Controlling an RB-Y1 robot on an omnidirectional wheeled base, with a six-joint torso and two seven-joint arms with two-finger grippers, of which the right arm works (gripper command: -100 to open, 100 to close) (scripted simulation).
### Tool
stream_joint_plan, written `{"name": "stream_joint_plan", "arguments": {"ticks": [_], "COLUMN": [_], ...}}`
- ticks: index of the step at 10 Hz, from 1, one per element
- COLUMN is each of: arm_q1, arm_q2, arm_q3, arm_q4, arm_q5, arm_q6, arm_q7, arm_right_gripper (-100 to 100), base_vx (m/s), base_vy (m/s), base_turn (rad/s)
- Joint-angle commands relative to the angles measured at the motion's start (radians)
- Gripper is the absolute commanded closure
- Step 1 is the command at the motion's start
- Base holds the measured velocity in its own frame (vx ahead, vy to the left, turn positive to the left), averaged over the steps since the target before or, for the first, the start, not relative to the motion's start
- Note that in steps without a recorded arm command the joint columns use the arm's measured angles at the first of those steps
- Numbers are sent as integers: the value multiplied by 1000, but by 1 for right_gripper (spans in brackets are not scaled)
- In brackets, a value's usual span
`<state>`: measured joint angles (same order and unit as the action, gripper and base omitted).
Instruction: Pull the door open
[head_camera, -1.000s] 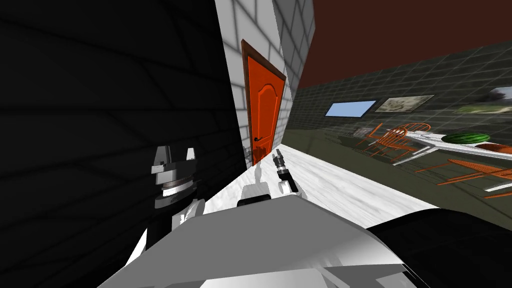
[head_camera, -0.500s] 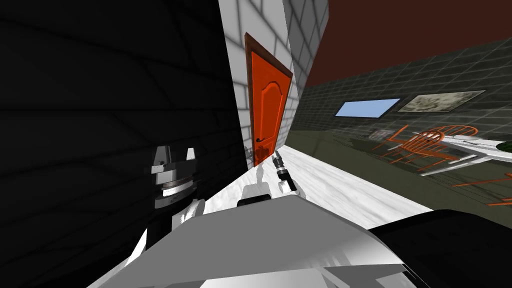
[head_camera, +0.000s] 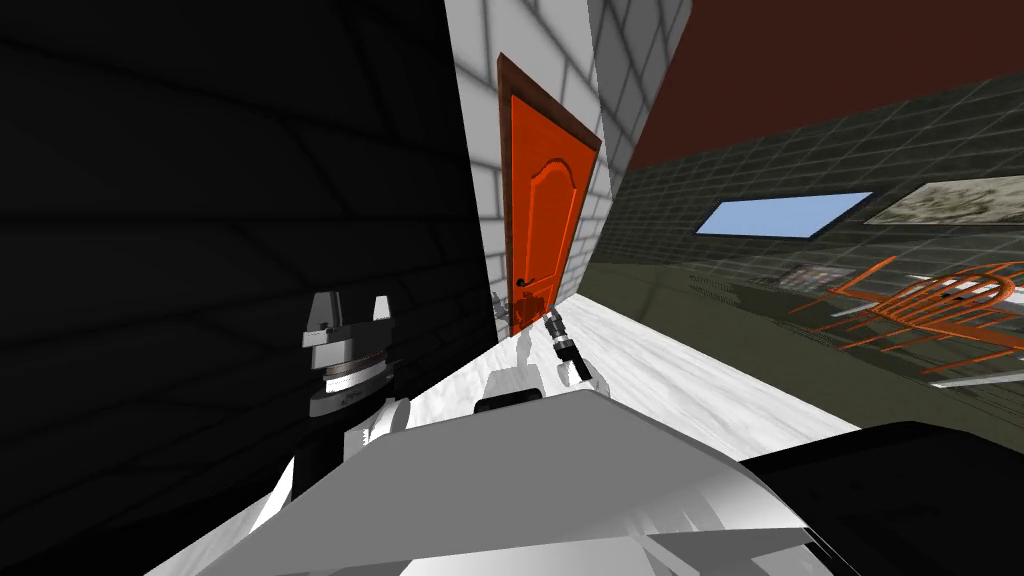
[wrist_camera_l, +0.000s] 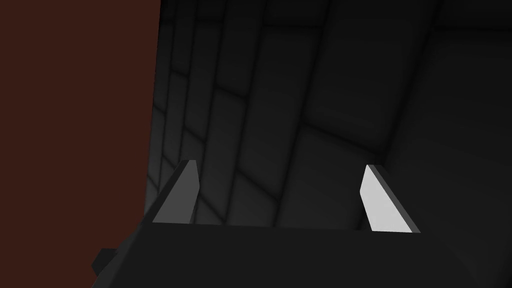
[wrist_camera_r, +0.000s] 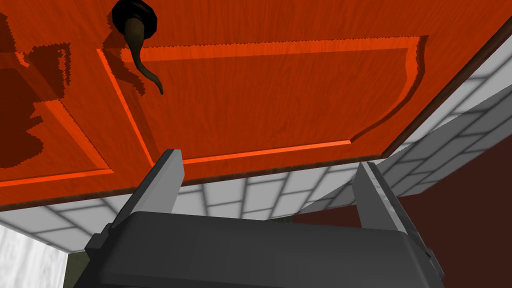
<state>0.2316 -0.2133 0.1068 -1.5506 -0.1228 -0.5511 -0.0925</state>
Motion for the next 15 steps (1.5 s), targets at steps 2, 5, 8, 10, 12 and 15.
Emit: {"name": "stream_joint_plan", "arguments": {"ticks": [2,5,8,10,12,15], "arm_q1": [-24,-52,-80,-98,-116,-142], "arm_q2": [-18,-37,-56,-68,-80,-97], "arm_q3": [3,7,10,13,15,18], "arm_q4": [62,134,205,251,296,362], "arm_q5": [0,0,0,0,0,0], "arm_q6": [-14,-31,-47,-58,-68,-83], "arm_q7": [-12,-23,-35,-43,-50,-61], "arm_right_gripper": [-100,-100,-100,-100,-100,-100], "base_vx": [83,69,81,72,71,64], "base_vy": [-66,-72,-83,-73,-71,-72], "base_turn": [129,137,128,128,131,128]}}
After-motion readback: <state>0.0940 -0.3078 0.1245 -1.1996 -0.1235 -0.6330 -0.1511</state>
